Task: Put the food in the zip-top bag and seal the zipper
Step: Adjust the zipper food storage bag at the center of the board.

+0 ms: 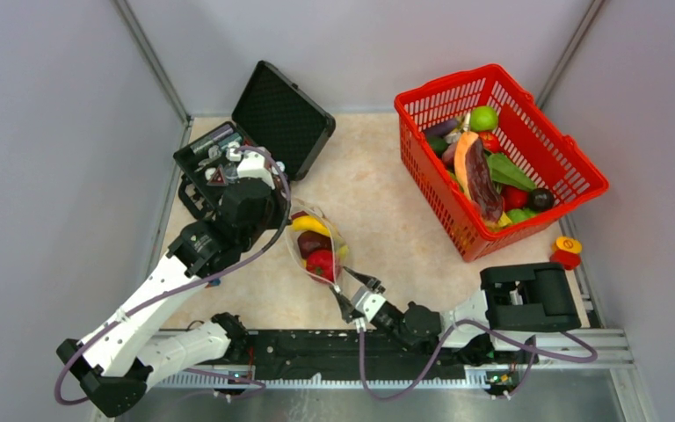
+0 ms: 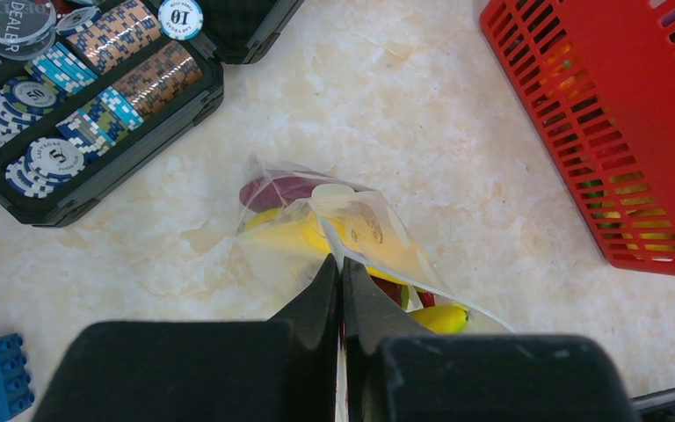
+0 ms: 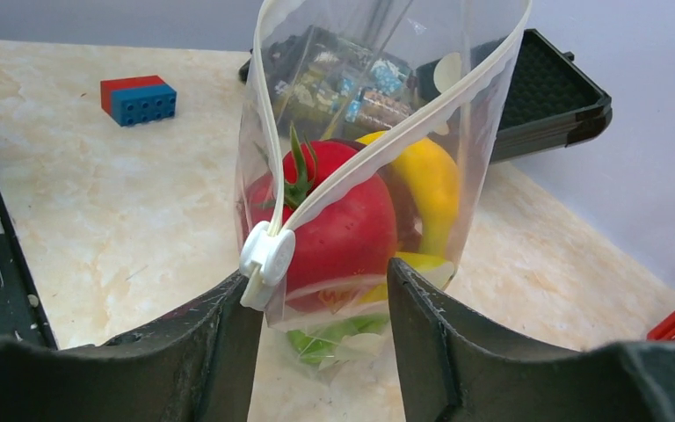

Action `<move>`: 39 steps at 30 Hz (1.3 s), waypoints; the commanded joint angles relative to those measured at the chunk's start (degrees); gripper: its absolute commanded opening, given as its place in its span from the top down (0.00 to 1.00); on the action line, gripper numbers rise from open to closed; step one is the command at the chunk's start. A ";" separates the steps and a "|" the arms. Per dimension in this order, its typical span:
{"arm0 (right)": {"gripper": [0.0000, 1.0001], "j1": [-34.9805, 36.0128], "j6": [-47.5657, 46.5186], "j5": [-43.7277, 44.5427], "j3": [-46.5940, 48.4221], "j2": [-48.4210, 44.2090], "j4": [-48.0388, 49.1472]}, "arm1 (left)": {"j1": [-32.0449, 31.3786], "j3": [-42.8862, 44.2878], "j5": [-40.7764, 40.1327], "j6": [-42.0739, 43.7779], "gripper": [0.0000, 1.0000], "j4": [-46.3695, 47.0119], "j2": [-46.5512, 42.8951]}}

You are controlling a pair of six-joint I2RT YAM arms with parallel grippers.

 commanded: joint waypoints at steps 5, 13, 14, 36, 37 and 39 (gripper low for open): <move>0.54 0.77 1.08 -0.41 3.18 0.55 13.78 | 0.39 -0.31 0.74 -0.16 1.00 3.83 -1.15; 0.77 0.81 1.88 1.68 3.14 1.03 13.75 | 0.40 -0.77 0.96 -0.29 1.00 3.83 -1.95; 0.78 0.75 1.97 2.11 2.92 0.86 13.68 | 0.44 -0.89 0.74 -0.33 1.00 3.83 -2.14; 0.48 -0.36 7.09 5.88 1.77 0.29 13.71 | 0.56 -2.14 -0.40 -0.93 1.00 4.35 -4.38; 0.47 -0.34 7.28 5.88 1.68 0.29 13.74 | 0.57 -2.14 -0.55 -0.94 1.00 4.35 -4.38; 0.49 -0.43 7.78 5.71 1.58 0.29 13.68 | 0.57 -2.13 -0.58 -0.95 1.00 4.35 -4.50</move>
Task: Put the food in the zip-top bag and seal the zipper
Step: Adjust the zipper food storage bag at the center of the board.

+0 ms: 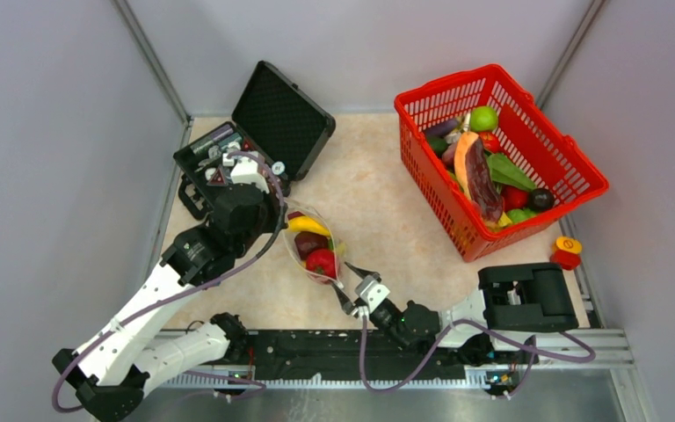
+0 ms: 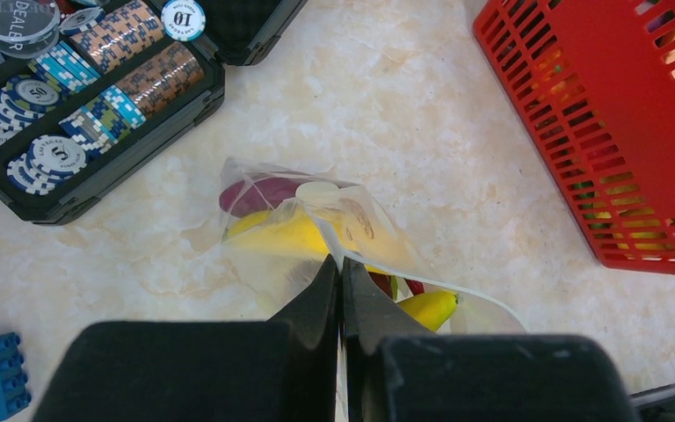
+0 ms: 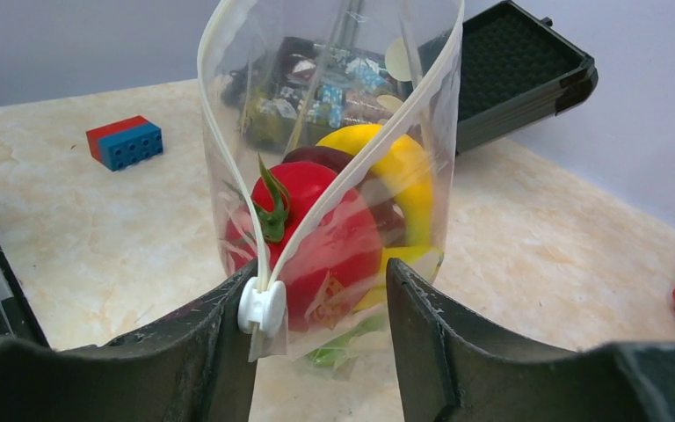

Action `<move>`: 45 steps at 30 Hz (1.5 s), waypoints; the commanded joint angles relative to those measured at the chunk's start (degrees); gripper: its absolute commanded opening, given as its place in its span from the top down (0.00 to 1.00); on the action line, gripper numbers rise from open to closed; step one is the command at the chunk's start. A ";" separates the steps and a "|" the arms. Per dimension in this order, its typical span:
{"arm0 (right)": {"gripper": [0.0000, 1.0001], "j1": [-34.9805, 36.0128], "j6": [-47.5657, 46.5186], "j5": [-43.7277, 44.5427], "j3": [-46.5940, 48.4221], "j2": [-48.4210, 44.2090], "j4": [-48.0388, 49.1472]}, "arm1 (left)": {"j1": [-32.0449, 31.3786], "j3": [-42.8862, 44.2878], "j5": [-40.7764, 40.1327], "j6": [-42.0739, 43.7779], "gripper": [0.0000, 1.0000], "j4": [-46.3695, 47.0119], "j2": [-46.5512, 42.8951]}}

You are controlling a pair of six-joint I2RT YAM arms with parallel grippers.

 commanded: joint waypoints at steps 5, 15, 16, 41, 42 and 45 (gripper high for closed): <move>0.54 -0.35 3.92 0.47 -0.70 -0.10 11.42 | 0.19 -0.26 -0.87 -0.84 1.00 3.90 -1.21; 0.42 -0.41 4.04 -2.53 -2.64 -0.52 11.42 | 0.31 -0.19 -1.09 -0.75 1.00 3.94 -1.21; 0.42 -0.52 3.93 -2.40 -2.76 -0.61 11.45 | 0.31 -0.18 -1.12 -0.74 1.00 3.90 -1.20; 1.00 -4.39 5.37 -6.56 -3.52 -1.62 11.44 | 0.57 -0.87 -0.67 -0.70 1.00 4.40 -1.95; 1.00 -4.48 5.20 -6.60 -3.59 -1.83 11.49 | 0.57 -0.95 -0.49 -0.71 1.00 4.42 -1.86; 1.00 -4.65 4.64 -6.79 -3.82 -3.07 11.42 | 0.57 -1.05 0.26 -0.46 1.00 4.50 -2.02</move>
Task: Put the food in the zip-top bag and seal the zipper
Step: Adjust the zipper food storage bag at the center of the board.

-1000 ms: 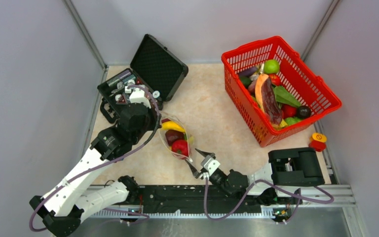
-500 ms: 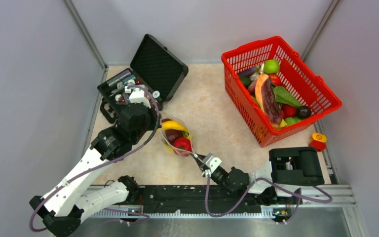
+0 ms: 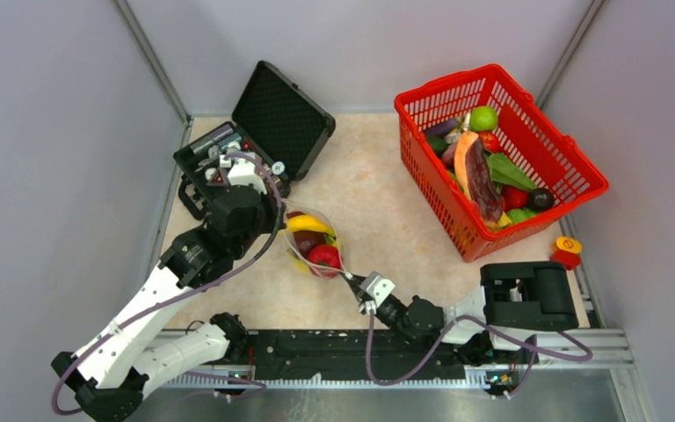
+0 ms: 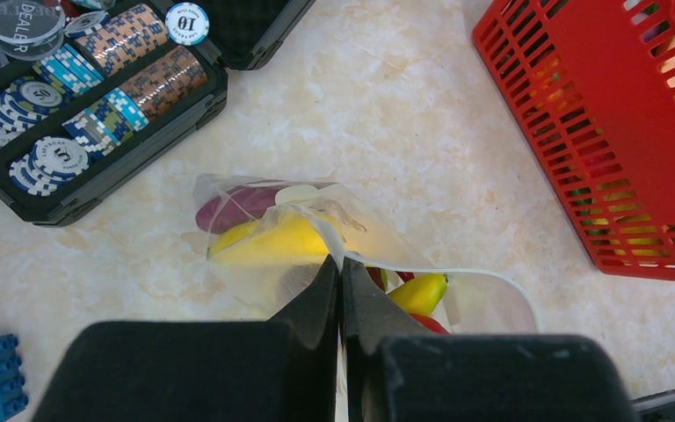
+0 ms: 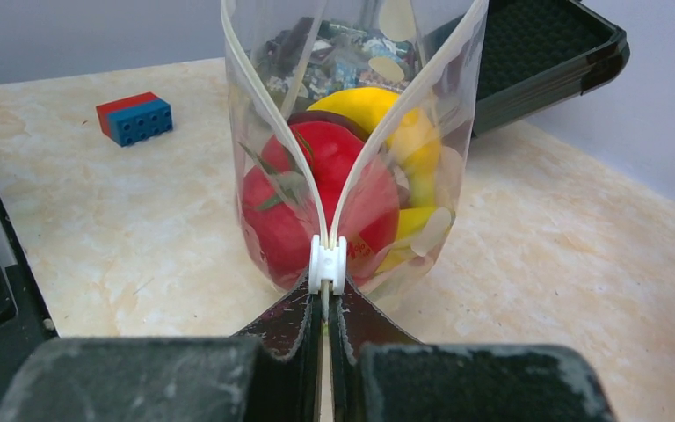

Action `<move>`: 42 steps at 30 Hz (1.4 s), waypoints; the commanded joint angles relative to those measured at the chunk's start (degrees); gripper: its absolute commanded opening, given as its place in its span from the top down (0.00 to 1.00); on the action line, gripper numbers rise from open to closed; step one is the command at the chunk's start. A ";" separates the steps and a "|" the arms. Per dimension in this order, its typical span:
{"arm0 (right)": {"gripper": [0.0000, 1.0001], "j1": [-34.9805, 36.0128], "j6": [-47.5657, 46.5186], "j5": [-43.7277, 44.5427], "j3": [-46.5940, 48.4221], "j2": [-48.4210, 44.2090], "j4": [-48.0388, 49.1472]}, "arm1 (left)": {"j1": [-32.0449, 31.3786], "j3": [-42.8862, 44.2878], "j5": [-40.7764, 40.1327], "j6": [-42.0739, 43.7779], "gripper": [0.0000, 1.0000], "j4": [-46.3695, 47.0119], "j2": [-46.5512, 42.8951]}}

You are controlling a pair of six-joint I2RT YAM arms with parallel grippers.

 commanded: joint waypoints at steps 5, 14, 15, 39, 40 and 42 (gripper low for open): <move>1.00 -2.47 1.02 -3.84 -2.30 -8.26 10.71 | 0.40 -0.76 1.43 1.03 0.71 4.25 -2.62; 1.00 -9.26 8.20 -19.25 4.43 -30.65 -35.24 | 0.42 0.70 4.31 6.41 0.24 4.73 -5.37; 1.00 -11.19 9.37 -22.79 5.12 -33.15 -39.43 | 0.42 0.91 4.17 7.04 0.21 4.59 -5.55; 1.00 -33.59 6.34 -67.50 17.26 -42.95 -75.39 | 0.42 1.94 27.82 47.91 0.01 11.03 -2.95; 1.00 -34.07 7.00 -69.01 16.55 -43.68 -74.17 | 0.42 1.88 28.95 49.29 0.01 11.99 -2.62; 1.00 -35.42 8.05 -70.43 15.57 -44.86 -73.55 | 0.42 1.65 30.74 51.72 0.01 15.09 -1.60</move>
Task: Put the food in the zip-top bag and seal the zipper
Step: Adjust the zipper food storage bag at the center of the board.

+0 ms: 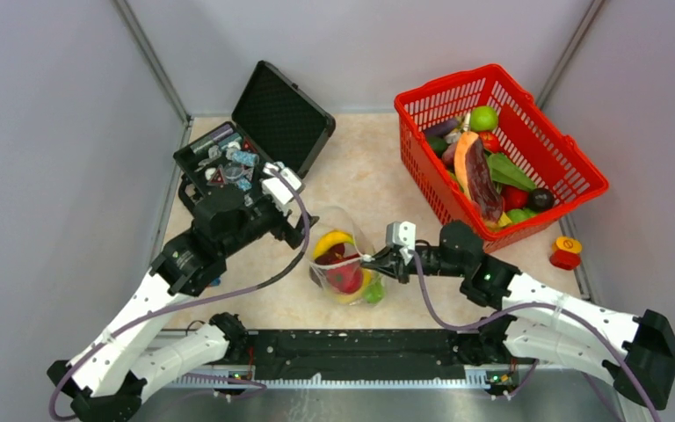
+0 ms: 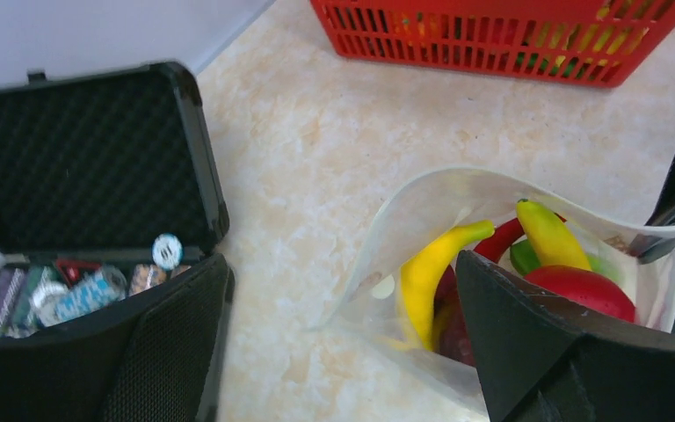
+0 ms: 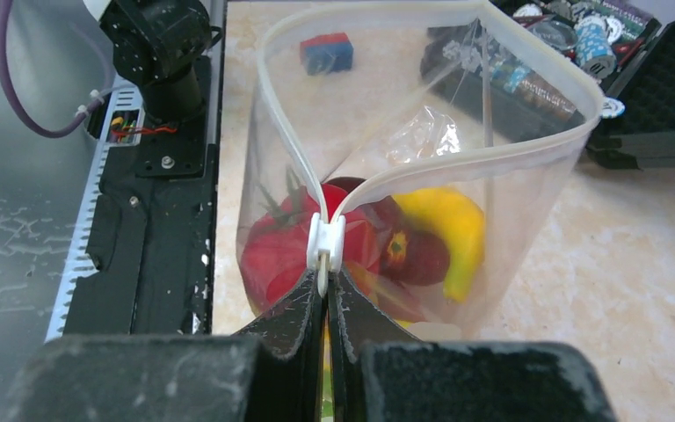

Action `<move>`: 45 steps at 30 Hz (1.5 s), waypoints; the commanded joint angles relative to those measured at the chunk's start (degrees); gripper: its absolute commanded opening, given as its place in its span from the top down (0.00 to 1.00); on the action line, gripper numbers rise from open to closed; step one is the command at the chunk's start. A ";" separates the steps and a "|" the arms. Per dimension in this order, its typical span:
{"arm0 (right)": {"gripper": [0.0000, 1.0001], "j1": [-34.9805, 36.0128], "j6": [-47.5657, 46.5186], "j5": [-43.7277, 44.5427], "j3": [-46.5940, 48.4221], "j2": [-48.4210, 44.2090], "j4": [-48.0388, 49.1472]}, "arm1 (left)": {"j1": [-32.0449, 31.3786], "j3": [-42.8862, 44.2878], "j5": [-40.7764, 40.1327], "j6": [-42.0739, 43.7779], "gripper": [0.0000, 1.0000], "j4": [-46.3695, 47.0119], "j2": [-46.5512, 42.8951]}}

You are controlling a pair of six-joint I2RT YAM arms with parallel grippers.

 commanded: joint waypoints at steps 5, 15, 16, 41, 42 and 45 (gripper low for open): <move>1.00 -3.25 0.32 -5.00 -1.02 -5.62 1.67 | 0.20 5.50 16.98 18.78 0.01 6.41 6.94; 1.00 -4.88 0.70 -4.08 -3.64 -7.09 3.08 | 1.73 12.20 38.22 34.47 0.01 1.92 15.70; 1.00 -4.92 0.70 -3.89 -3.62 -6.95 3.11 | 1.75 13.91 40.37 35.34 0.01 -1.10 16.95; 1.00 -5.02 4.11 -0.47 -6.87 -9.96 7.86 | -8.12 10.21 38.63 31.86 0.01 -4.83 21.88; 1.00 -5.01 4.12 -0.44 -6.81 -10.04 7.80 | -8.87 10.13 37.69 31.38 0.01 -4.79 21.84; 1.00 -5.00 4.13 -0.57 -6.59 -10.05 7.58 | -11.02 10.07 33.83 31.93 0.01 -5.32 21.83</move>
